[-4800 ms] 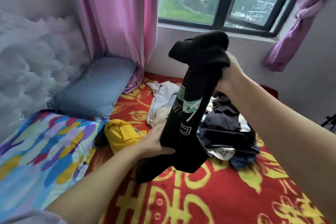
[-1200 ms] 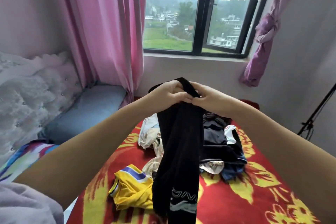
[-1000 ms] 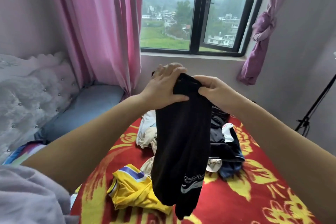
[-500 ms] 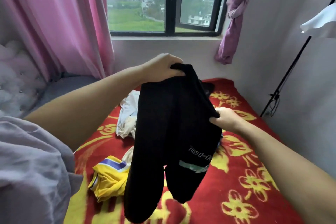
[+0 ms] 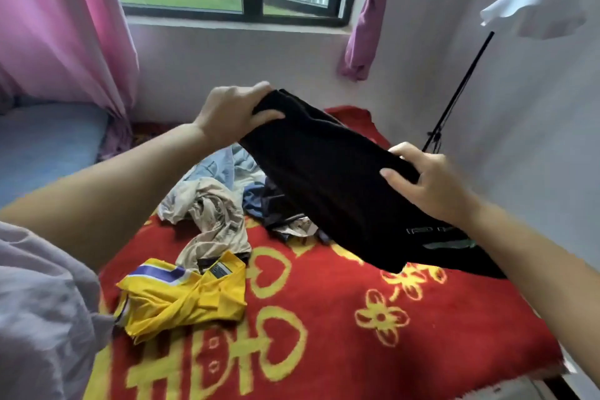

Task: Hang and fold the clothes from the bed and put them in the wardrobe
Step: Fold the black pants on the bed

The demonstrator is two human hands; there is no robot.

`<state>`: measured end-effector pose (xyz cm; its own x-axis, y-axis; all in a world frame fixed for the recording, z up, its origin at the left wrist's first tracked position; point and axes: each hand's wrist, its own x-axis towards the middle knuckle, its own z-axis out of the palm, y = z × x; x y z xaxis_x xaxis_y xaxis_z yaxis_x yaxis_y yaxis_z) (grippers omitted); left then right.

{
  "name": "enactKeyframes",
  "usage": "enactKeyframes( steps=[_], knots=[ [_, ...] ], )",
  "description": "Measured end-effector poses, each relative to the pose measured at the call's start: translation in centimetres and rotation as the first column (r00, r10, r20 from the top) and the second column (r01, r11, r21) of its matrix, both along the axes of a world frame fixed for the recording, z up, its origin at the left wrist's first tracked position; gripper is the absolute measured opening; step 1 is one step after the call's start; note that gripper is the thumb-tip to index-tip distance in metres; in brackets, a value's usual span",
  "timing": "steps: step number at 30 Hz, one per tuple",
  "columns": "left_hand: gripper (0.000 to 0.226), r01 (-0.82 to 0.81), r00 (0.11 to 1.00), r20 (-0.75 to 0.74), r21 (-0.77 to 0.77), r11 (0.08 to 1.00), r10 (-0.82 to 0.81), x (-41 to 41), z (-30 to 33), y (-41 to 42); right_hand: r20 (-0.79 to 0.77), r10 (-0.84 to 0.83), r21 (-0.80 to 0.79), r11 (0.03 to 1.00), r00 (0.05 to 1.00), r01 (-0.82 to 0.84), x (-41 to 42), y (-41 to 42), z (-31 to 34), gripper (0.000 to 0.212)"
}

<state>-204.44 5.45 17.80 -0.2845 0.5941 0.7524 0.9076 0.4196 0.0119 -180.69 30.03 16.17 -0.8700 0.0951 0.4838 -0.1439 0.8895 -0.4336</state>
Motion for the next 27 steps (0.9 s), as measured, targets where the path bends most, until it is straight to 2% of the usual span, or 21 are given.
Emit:
enactKeyframes(
  steps=[3,5,7,8,9,11,12,13,14,17,20,23,27],
  knots=[
    [0.033,0.071,0.996,-0.038,-0.168,0.983,-0.079,1.2,-7.4,-6.3,0.187,0.066,0.135,0.987,0.98,-0.092,0.5,-6.2,-7.6,0.023],
    [0.024,0.109,0.994,0.028,-0.375,0.921,-0.106,2.0,-13.9,-11.4,0.414,0.044,0.189,0.973,0.909,-0.133,0.9,-11.8,-15.1,0.029],
    [0.02,0.1,0.994,0.102,-0.572,0.814,-0.05,3.4,-21.2,-17.0,0.711,0.028,0.198,0.951,0.703,-0.238,2.0,-18.0,-23.1,0.041],
    [0.018,0.085,0.99,0.139,-0.652,0.753,0.009,4.5,-24.9,-19.9,0.827,0.067,0.139,0.937,0.558,-0.32,3.2,-20.9,-26.7,0.045],
    [0.028,0.074,0.978,0.185,-0.728,0.681,0.092,5.6,-28.2,-22.5,0.907,0.133,0.034,0.923,0.401,-0.383,4.2,-23.7,-29.9,0.047],
    [0.043,0.094,0.908,0.282,-0.858,0.505,0.31,8.1,-33.7,-26.9,0.956,0.257,-0.179,0.893,0.141,-0.412,6.3,-28.2,-34.3,0.049],
    [0.042,0.125,0.867,0.309,-0.895,0.429,0.392,9.4,-36.1,-28.5,0.951,0.299,-0.246,0.889,0.082,-0.386,7.1,-29.6,-35.7,0.049],
    [0.042,0.164,0.842,0.321,-0.918,0.361,0.434,10.7,-38.1,-29.5,0.943,0.327,-0.287,0.895,0.065,-0.342,7.6,-30.3,-36.7,0.048],
    [0.043,0.204,0.829,0.353,-0.913,0.353,0.434,11.9,-39.8,-29.6,0.938,0.339,-0.306,0.907,0.071,-0.289,7.9,-30.2,-37.3,0.047],
    [0.042,0.304,0.804,0.447,-0.876,0.374,0.392,15.1,-42.7,-26.1,0.944,0.297,-0.282,0.952,0.141,-0.12,8.5,-26.1,-38.9,0.043],
    [0.038,0.379,0.751,0.519,-0.845,0.377,0.408,17.6,-44.6,-19.1,0.964,0.144,-0.186,0.965,0.225,0.182,9.3,-18.1,-40.3,0.035],
    [0.031,0.433,0.658,0.629,-0.766,0.476,0.414,19.7,-45.7,-10.2,0.961,0.021,-0.165,0.845,0.276,0.509,9.5,-8.6,-42.4,0.028],
    [0.033,0.435,0.482,0.728,-0.682,0.588,0.487,22.5,-48.9,0.4,0.915,-0.14,-0.18,0.698,0.379,0.693,6.8,3.0,-46.7,0.029]
  ],
)
